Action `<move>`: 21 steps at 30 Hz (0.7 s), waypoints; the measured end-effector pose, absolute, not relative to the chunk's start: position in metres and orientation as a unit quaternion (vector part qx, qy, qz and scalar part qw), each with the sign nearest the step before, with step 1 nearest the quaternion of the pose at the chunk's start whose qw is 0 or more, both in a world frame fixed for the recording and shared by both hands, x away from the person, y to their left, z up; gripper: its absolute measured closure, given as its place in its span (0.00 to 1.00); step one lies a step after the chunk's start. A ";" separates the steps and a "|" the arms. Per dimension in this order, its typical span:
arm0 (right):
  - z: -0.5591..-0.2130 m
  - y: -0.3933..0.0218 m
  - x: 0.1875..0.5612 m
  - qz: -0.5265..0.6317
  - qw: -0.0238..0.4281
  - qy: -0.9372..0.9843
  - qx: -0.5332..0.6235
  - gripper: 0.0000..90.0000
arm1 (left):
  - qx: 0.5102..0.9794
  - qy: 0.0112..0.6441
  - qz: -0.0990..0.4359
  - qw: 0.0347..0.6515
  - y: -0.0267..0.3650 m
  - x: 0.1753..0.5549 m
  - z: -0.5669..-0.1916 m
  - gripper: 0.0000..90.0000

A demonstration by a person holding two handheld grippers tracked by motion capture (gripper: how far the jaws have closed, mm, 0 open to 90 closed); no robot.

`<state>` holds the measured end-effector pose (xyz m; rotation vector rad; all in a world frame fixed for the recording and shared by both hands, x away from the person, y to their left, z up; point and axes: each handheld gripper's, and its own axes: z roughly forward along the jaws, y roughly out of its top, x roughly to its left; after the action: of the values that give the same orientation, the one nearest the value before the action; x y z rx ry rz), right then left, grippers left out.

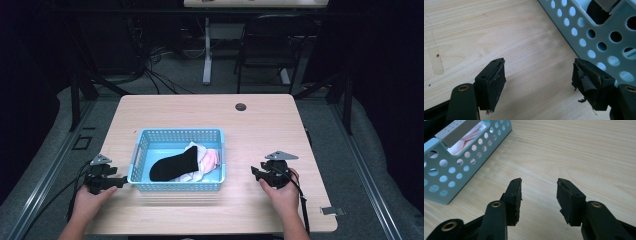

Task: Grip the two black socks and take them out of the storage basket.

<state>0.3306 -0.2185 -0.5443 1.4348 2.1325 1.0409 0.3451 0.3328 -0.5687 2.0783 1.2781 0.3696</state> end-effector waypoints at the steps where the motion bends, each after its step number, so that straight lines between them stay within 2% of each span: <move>1: -0.544 -0.219 0.331 0.369 0.183 0.756 0.509 0.61 | 0.795 0.489 0.141 0.331 0.333 0.345 -0.569 0.30; 17: -0.542 -0.210 0.329 0.367 0.176 0.762 0.503 0.61 | 0.793 0.486 0.144 0.338 0.333 0.342 -0.567 0.30; 21: -0.533 -0.206 0.330 0.354 0.187 0.775 0.489 0.60 | 0.792 0.488 0.144 0.337 0.333 0.341 -0.567 0.30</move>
<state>0.3297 -0.2064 -0.5331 1.3771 2.1817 0.9959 0.3414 0.3330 -0.5674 2.0645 1.2715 0.3740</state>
